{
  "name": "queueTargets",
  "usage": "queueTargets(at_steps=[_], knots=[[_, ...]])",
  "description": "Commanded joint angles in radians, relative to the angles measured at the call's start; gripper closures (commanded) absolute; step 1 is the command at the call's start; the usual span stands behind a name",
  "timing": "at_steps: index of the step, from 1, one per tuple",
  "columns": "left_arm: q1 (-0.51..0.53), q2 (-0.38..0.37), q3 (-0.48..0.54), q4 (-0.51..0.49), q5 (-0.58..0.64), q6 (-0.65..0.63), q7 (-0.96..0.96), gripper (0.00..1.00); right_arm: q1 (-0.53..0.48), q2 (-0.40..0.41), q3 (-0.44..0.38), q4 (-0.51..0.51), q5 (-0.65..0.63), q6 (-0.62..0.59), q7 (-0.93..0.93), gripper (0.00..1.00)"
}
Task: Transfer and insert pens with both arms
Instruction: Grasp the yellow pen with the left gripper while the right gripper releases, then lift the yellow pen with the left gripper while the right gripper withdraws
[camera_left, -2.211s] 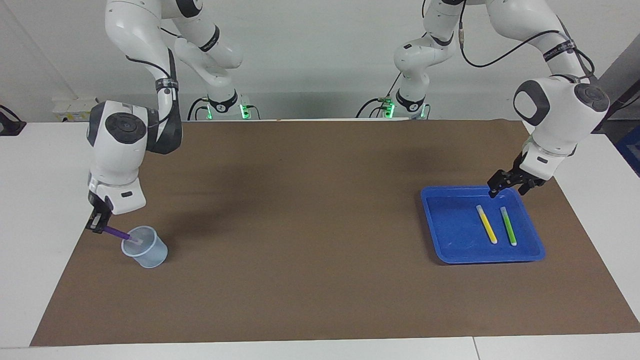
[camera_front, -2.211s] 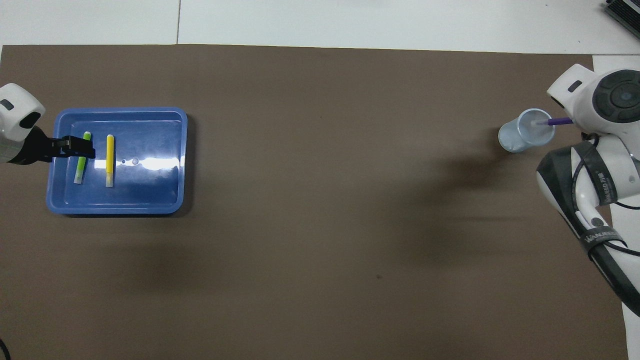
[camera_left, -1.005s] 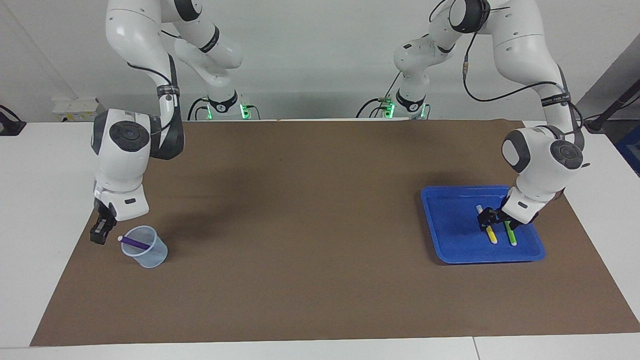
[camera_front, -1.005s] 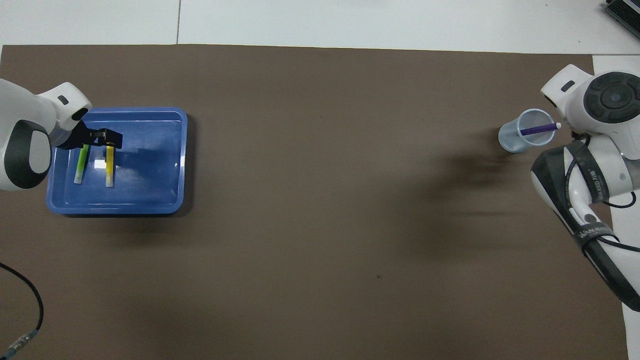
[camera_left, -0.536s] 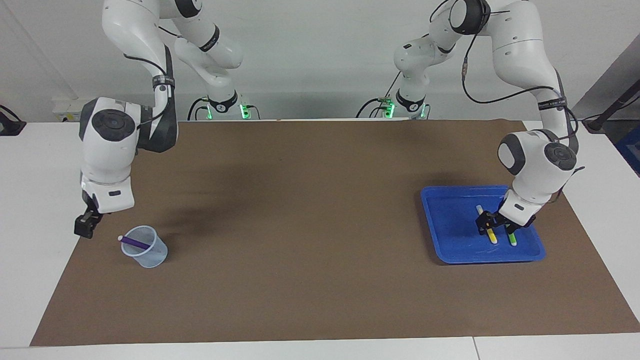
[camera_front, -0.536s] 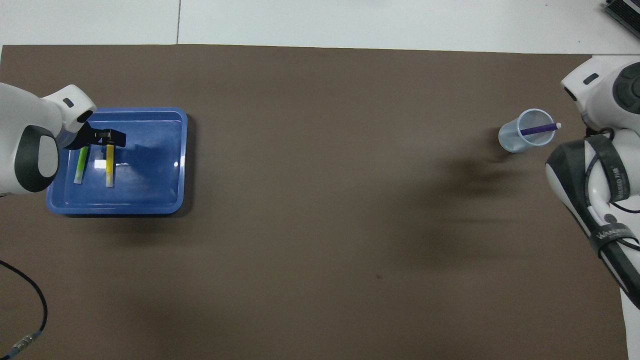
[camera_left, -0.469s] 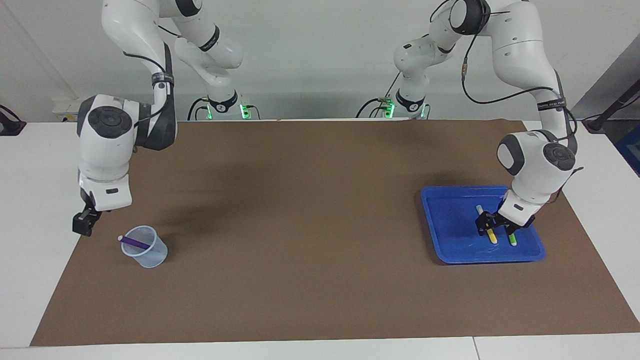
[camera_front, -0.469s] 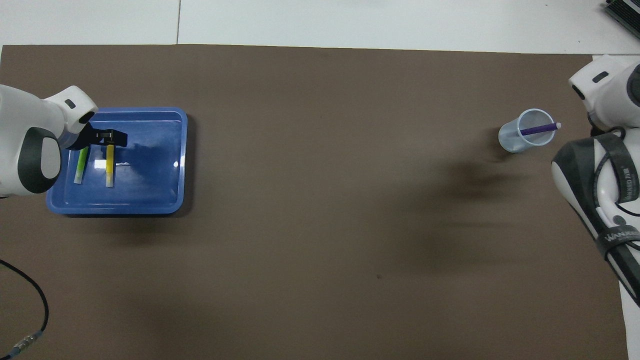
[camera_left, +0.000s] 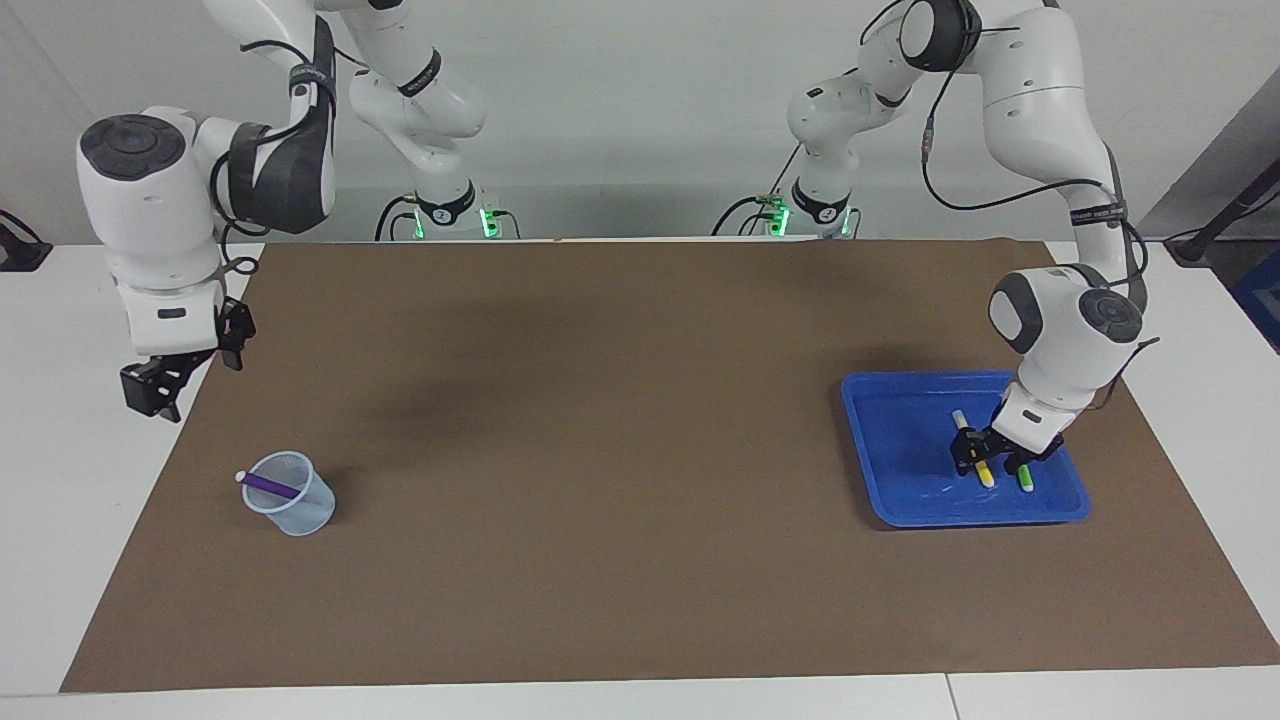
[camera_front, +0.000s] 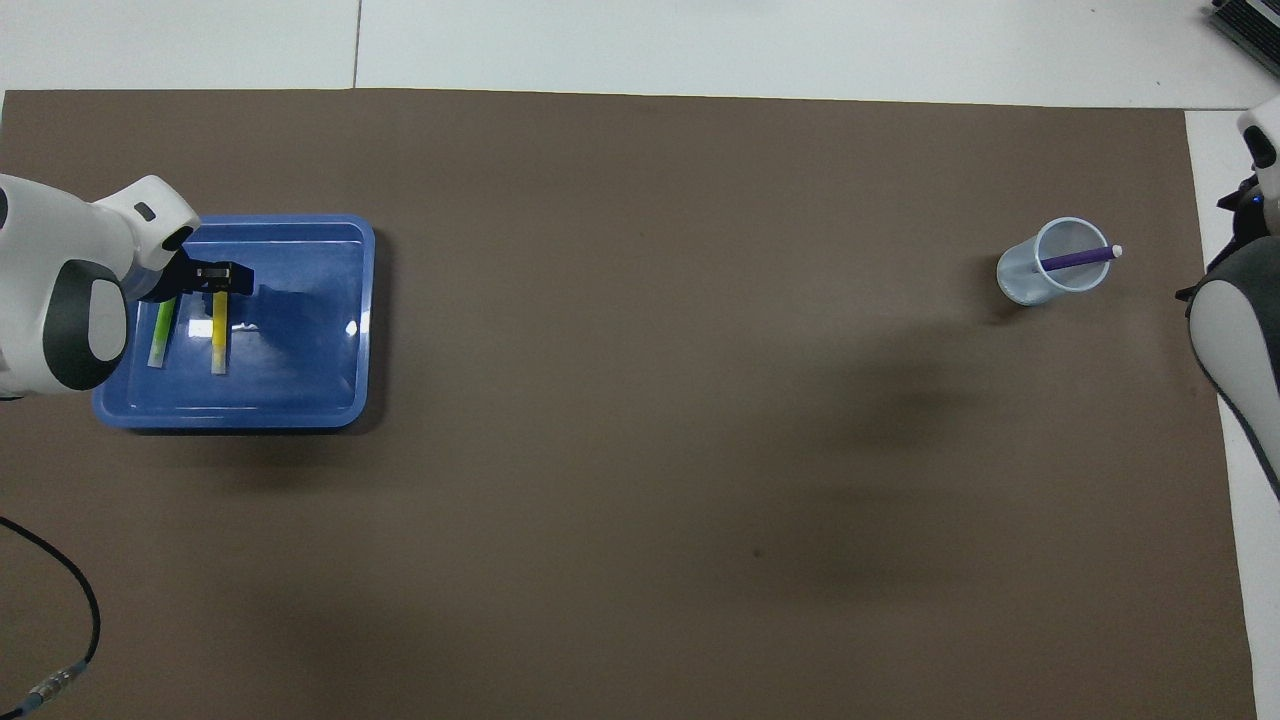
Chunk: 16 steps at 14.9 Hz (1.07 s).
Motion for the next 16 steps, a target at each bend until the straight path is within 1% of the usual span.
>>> queueTargets(at_steps=[1, 2, 3, 5, 6, 8, 9, 12, 14, 16], knots=[[0.0, 0.0, 0.002, -0.013, 0.026, 0.024, -0.016, 0.28, -0.001, 0.009, 0.014, 0.074, 0.105, -0.088, 0.102, 0.0], [0.002, -0.001, 0.002, -0.021, 0.026, 0.027, -0.01, 0.31, 0.001, 0.006, 0.014, 0.079, 0.164, -0.102, 0.137, 0.0], [0.002, -0.001, 0.002, -0.026, 0.026, 0.033, -0.01, 0.31, 0.002, -0.002, 0.014, 0.081, 0.229, -0.112, 0.159, 0.0], [0.002, -0.003, 0.002, -0.033, 0.032, 0.038, -0.008, 0.35, 0.019, -0.005, 0.014, 0.081, 0.306, -0.11, 0.18, 0.0], [0.003, -0.003, 0.002, -0.035, 0.037, 0.036, -0.008, 0.39, 0.039, -0.006, 0.015, 0.081, 0.321, -0.11, 0.2, 0.0], [0.003, -0.003, 0.002, -0.035, 0.037, 0.035, -0.008, 0.47, 0.089, -0.026, 0.015, 0.081, 0.326, -0.116, 0.304, 0.0], [0.003, -0.005, 0.002, -0.035, 0.037, 0.032, -0.008, 0.53, 0.115, -0.032, 0.015, 0.081, 0.326, -0.129, 0.364, 0.0], [0.002, -0.005, 0.002, -0.033, 0.037, 0.026, -0.008, 0.75, 0.187, -0.052, 0.015, 0.081, 0.328, -0.158, 0.525, 0.0], [0.002, -0.005, 0.002, -0.032, 0.037, 0.021, -0.01, 0.89, 0.201, -0.06, 0.023, 0.079, 0.346, -0.165, 0.585, 0.0], [0.002, -0.005, 0.004, -0.03, 0.037, 0.021, -0.008, 0.94, 0.201, -0.063, 0.035, 0.079, 0.386, -0.188, 0.65, 0.0]])
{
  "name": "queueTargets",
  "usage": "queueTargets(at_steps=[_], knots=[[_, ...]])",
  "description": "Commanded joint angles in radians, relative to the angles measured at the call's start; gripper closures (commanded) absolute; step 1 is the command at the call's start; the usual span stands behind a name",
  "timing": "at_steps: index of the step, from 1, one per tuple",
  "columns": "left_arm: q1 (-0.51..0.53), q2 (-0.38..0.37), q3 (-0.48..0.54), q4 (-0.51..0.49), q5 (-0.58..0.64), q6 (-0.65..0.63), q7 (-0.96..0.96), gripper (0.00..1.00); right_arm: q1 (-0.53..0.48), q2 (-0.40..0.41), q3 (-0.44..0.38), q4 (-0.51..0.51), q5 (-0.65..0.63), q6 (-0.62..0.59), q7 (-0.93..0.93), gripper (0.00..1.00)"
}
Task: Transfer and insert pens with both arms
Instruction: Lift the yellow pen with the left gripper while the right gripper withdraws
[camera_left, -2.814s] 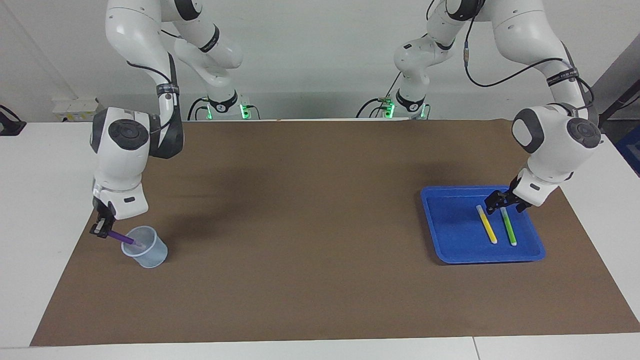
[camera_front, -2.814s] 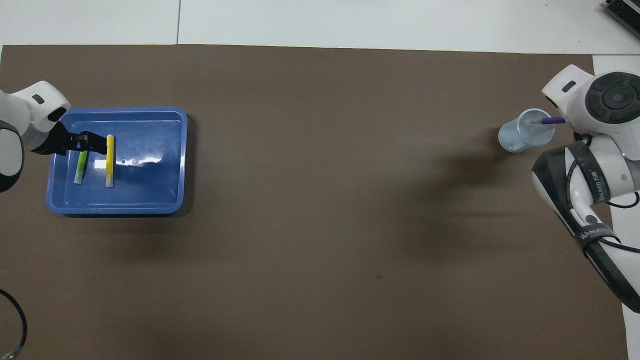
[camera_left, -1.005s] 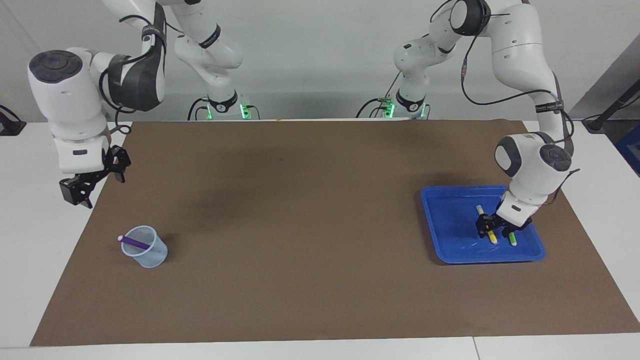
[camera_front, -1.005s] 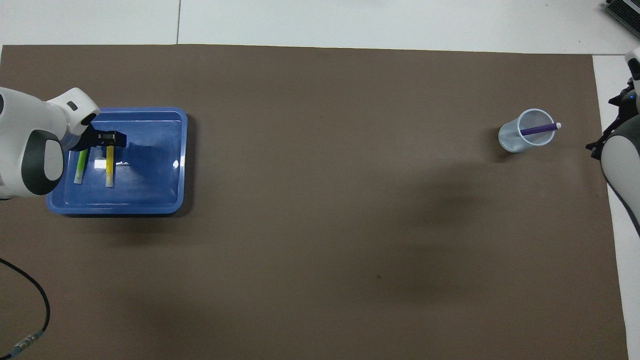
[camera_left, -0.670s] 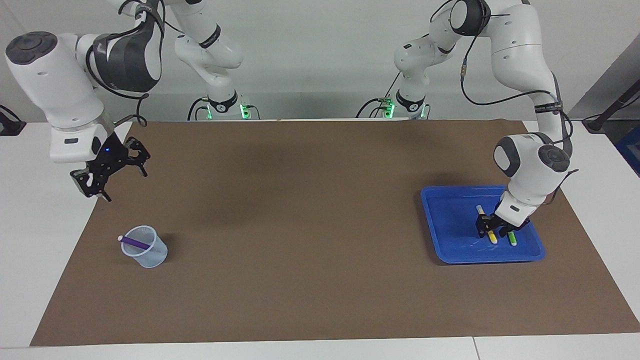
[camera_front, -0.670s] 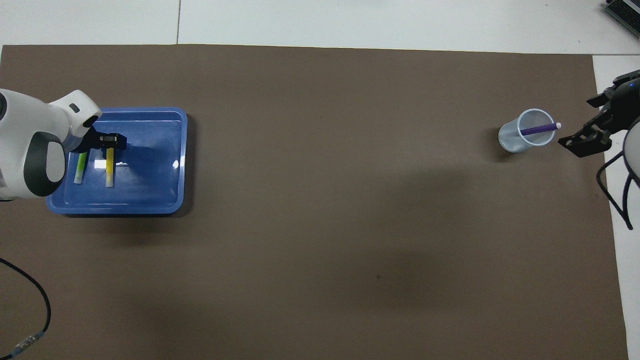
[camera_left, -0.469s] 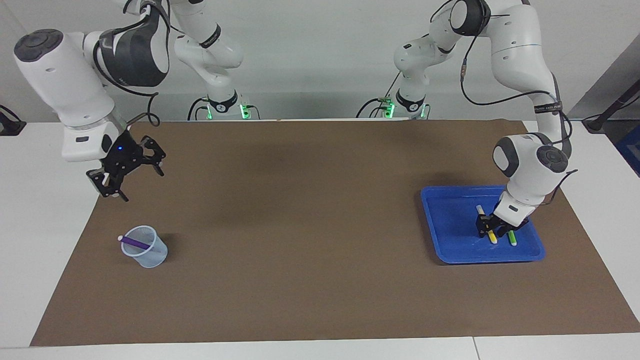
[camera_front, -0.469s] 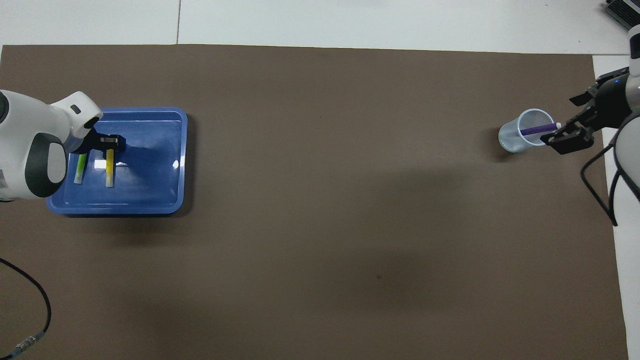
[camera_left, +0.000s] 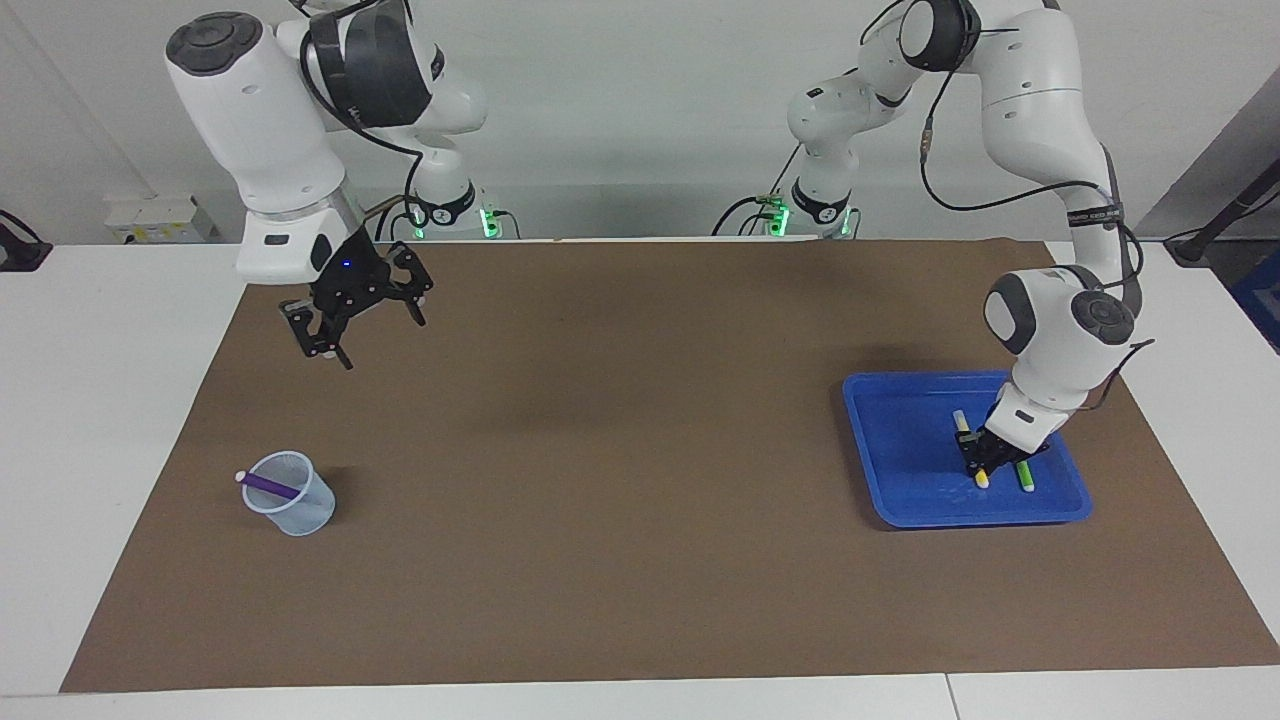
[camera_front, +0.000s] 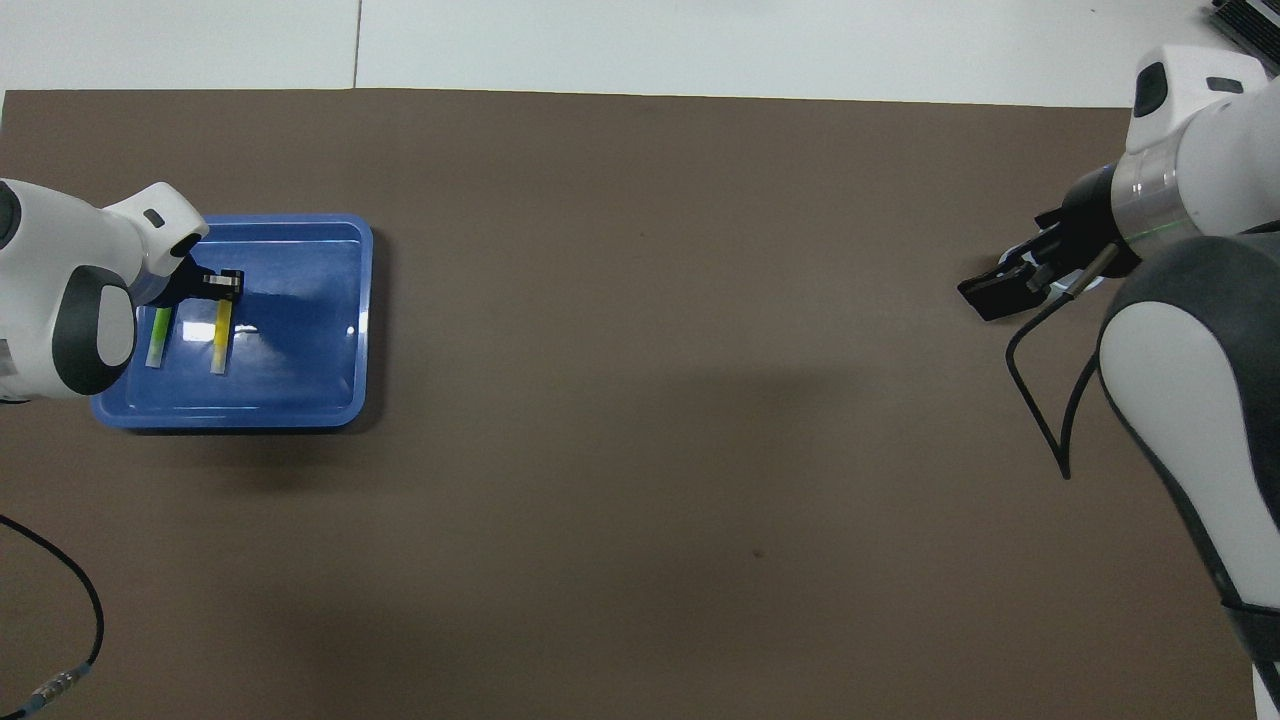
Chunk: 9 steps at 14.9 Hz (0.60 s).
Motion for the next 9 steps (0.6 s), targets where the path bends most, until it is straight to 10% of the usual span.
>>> queueTargets(at_steps=[1, 9], knots=[[0.002, -0.003, 0.006, -0.009, 0.023, 0.014, -0.008, 0.99, -0.013, -0.01, 0.01, -0.005, 0.052, -0.035, 0.088, 0.0], [-0.008, -0.001, 0.008, 0.075, 0.027, -0.114, -0.008, 1.0, -0.009, -0.019, 0.056, -0.005, 0.052, -0.029, 0.299, 0.0]])
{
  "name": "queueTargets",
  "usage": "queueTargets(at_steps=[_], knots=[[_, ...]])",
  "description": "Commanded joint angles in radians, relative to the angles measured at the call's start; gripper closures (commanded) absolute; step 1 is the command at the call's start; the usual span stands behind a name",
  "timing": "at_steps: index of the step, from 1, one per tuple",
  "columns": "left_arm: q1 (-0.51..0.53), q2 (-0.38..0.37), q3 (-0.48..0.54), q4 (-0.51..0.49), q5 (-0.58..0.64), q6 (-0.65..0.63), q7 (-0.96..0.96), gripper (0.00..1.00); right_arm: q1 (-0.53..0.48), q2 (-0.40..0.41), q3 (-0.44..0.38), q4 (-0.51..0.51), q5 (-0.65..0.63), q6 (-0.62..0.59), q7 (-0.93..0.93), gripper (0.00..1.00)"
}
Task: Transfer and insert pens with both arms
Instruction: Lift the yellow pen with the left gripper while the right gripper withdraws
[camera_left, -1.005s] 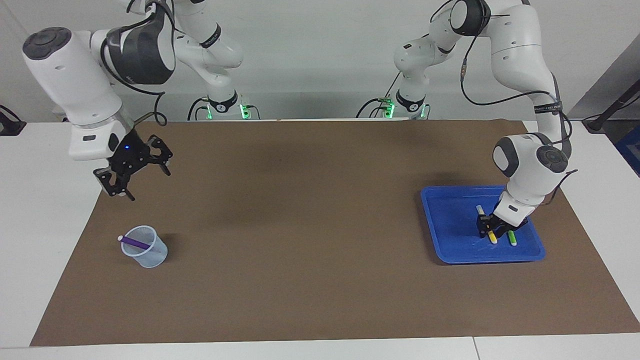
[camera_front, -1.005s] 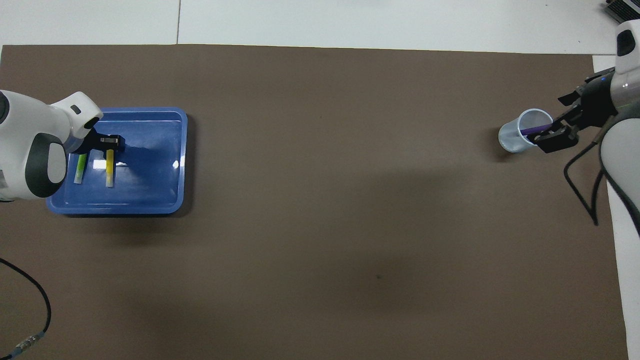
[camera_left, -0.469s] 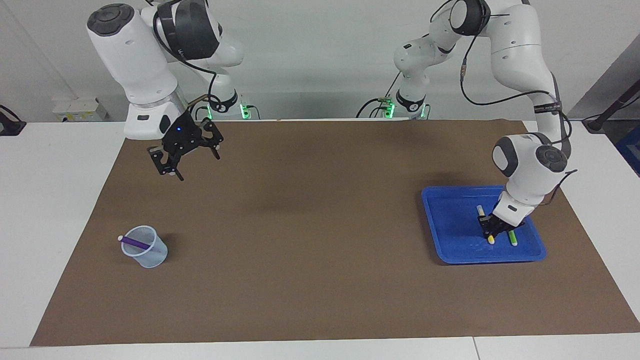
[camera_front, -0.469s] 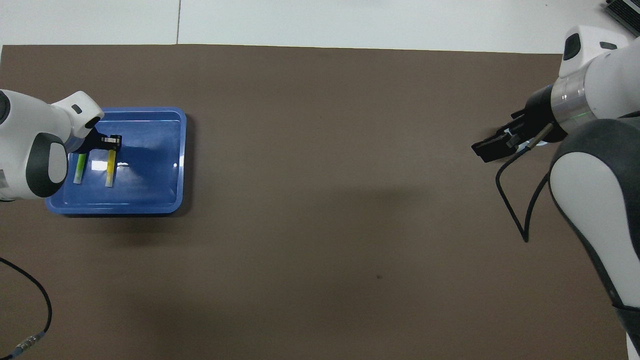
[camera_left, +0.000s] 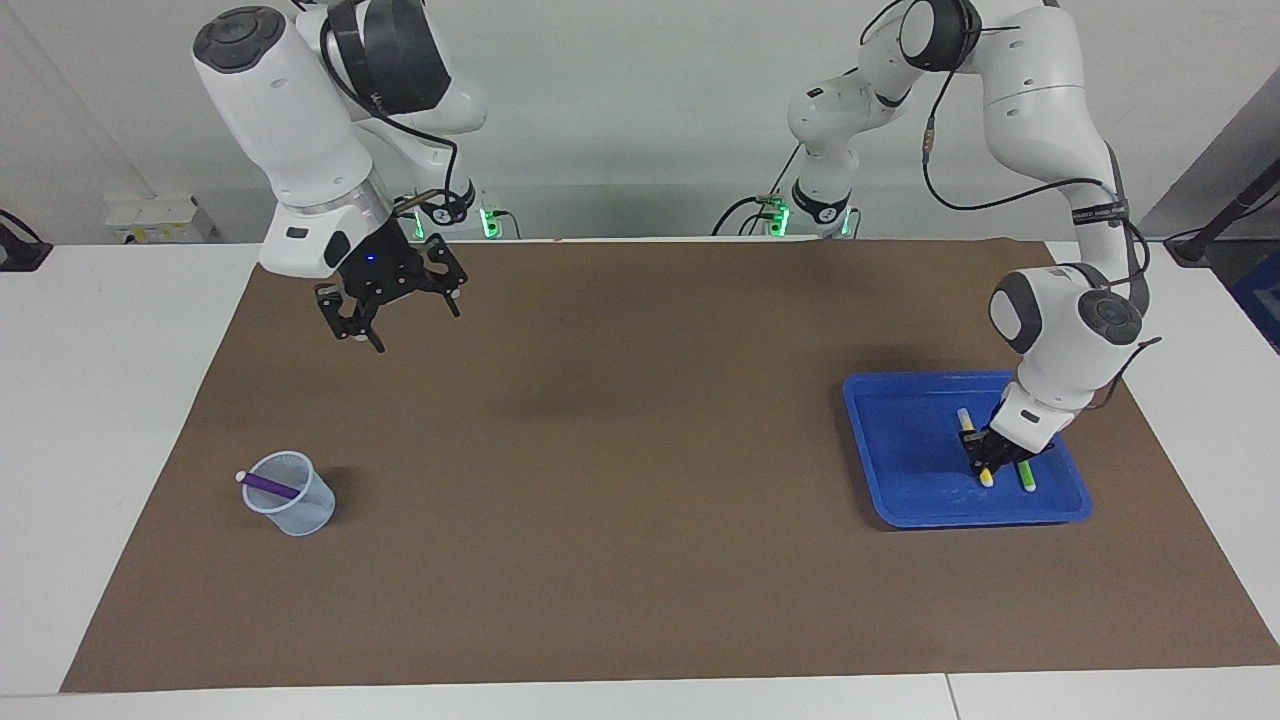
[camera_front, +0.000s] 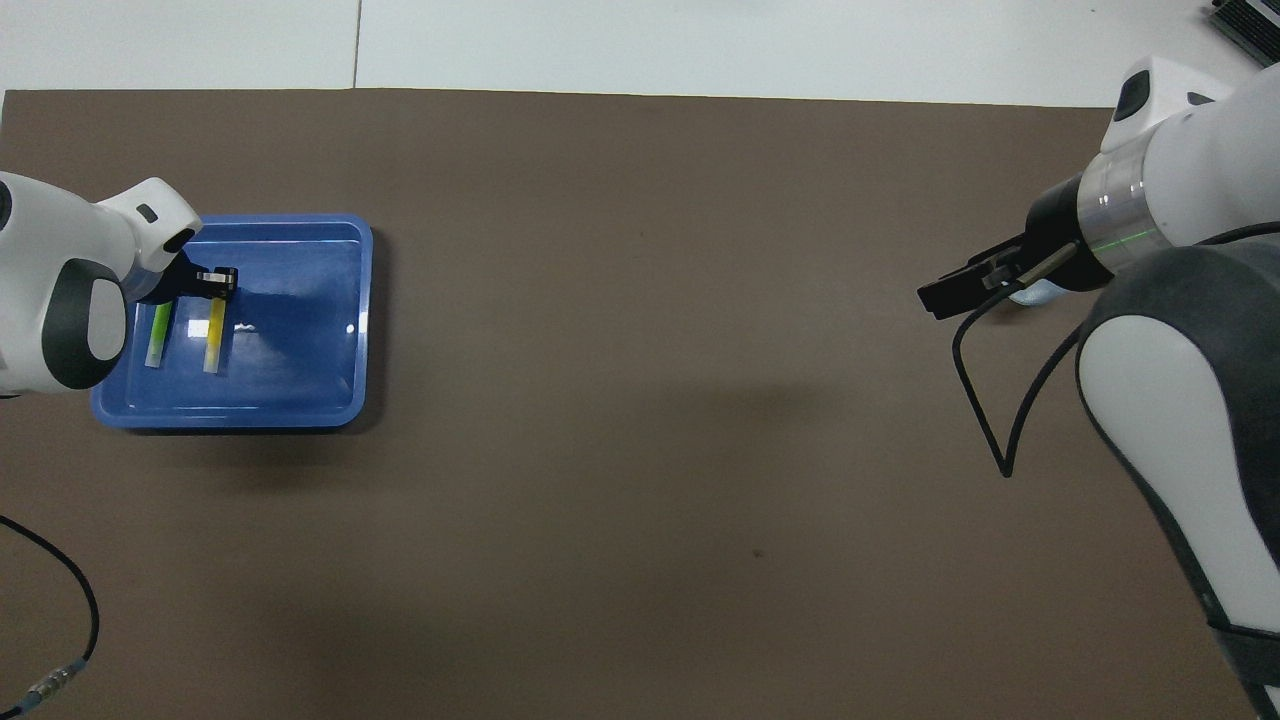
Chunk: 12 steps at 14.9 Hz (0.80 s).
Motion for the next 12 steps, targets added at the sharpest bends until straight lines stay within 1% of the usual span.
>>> queueTargets(at_steps=[1, 2, 5, 6, 8, 12], knots=[[-0.009, -0.003, 0.005, 0.036, 0.023, -0.058, -0.008, 1.0, -0.002, -0.017, 0.013, -0.005, 0.021, -0.004, 0.05, 0.0], [-0.011, -0.003, 0.006, 0.052, 0.023, -0.079, -0.008, 1.0, 0.014, -0.017, 0.013, -0.005, 0.021, -0.005, 0.064, 0.0], [-0.009, -0.007, 0.005, 0.154, 0.02, -0.223, -0.011, 1.0, 0.037, -0.02, 0.022, -0.005, 0.021, -0.004, 0.135, 0.0], [-0.008, -0.015, 0.005, 0.167, 0.014, -0.25, -0.019, 1.0, 0.038, -0.02, 0.028, -0.005, 0.021, -0.001, 0.152, 0.0], [-0.012, -0.045, 0.003, 0.17, 0.009, -0.291, -0.077, 1.0, 0.041, -0.021, 0.03, -0.007, 0.021, 0.005, 0.187, 0.0], [-0.018, -0.105, -0.009, 0.164, -0.006, -0.366, -0.302, 1.0, 0.041, -0.024, 0.032, -0.014, 0.021, 0.005, 0.205, 0.0]])
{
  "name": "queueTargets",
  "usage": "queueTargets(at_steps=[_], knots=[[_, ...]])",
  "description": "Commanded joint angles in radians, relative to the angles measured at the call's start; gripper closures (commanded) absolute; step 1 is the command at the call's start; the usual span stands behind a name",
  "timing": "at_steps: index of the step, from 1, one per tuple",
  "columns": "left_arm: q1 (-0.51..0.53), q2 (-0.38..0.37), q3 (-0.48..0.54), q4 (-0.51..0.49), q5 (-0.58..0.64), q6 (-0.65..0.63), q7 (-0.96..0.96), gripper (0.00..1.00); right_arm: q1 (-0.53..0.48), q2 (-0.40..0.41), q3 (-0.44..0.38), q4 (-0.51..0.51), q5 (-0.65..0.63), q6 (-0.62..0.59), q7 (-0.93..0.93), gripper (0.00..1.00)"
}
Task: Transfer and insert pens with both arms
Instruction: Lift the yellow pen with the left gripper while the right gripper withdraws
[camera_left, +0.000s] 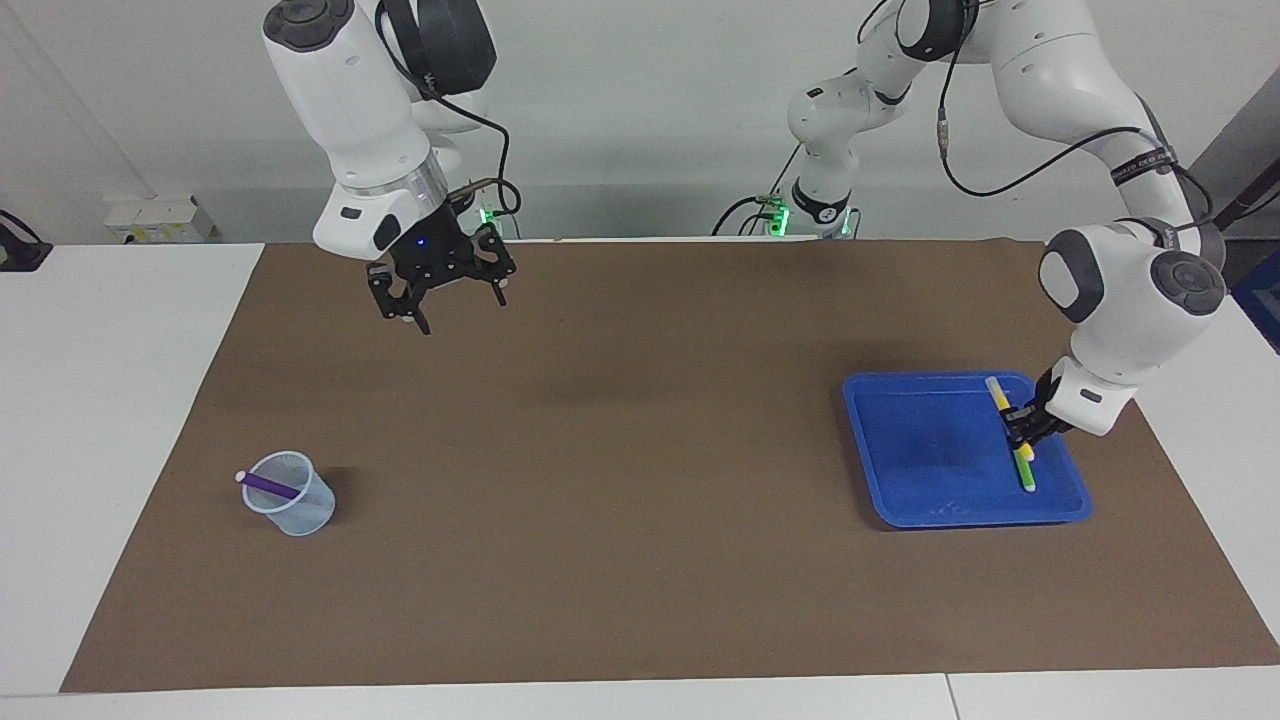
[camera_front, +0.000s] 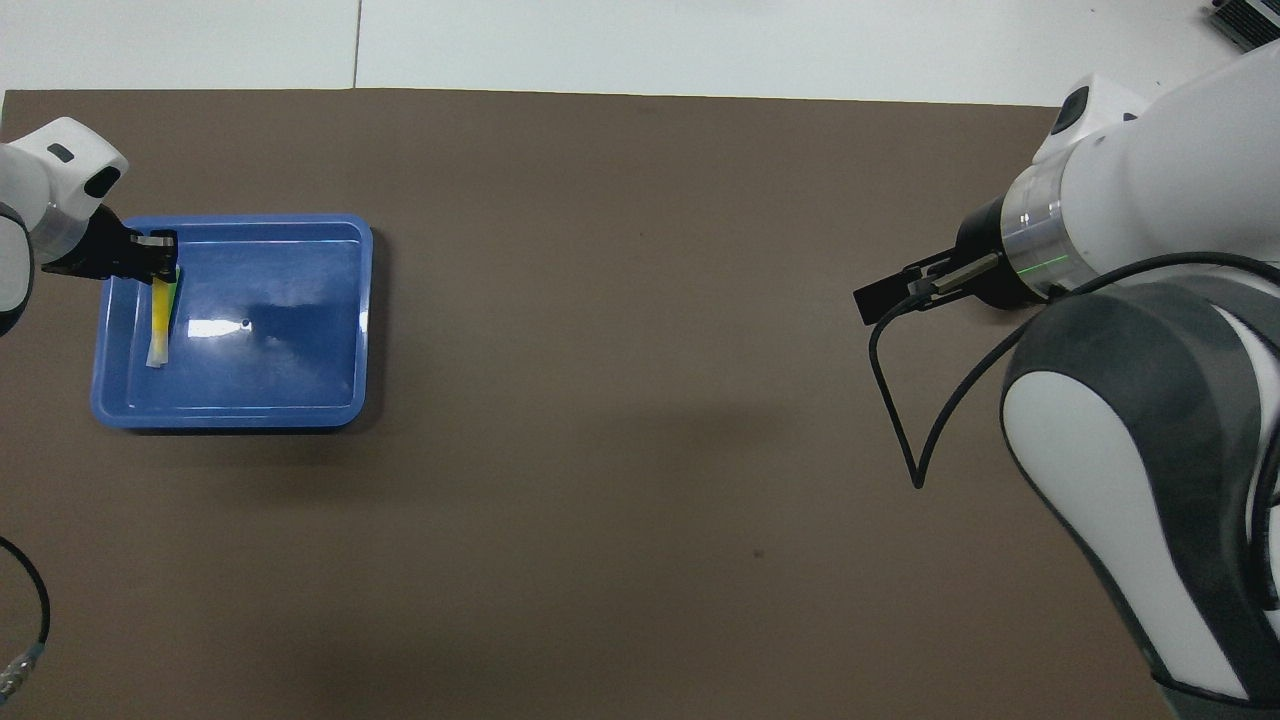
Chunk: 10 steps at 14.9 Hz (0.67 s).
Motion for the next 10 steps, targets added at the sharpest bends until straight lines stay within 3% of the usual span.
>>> queueTargets(at_steps=[1, 5, 10], knots=[[-0.022, -0.058, 0.004, -0.008, -0.034, -0.077, -0.138, 1.0, -0.008, -0.017, 0.005, -0.019, 0.021, 0.006, 0.023, 0.0], [-0.053, -0.121, 0.003, -0.013, -0.136, -0.124, -0.316, 1.0, -0.01, -0.026, 0.005, -0.035, 0.021, 0.006, -0.009, 0.0], [-0.14, -0.147, 0.003, -0.014, -0.158, -0.152, -0.598, 1.0, -0.007, -0.029, 0.013, -0.049, 0.022, 0.058, -0.006, 0.01]])
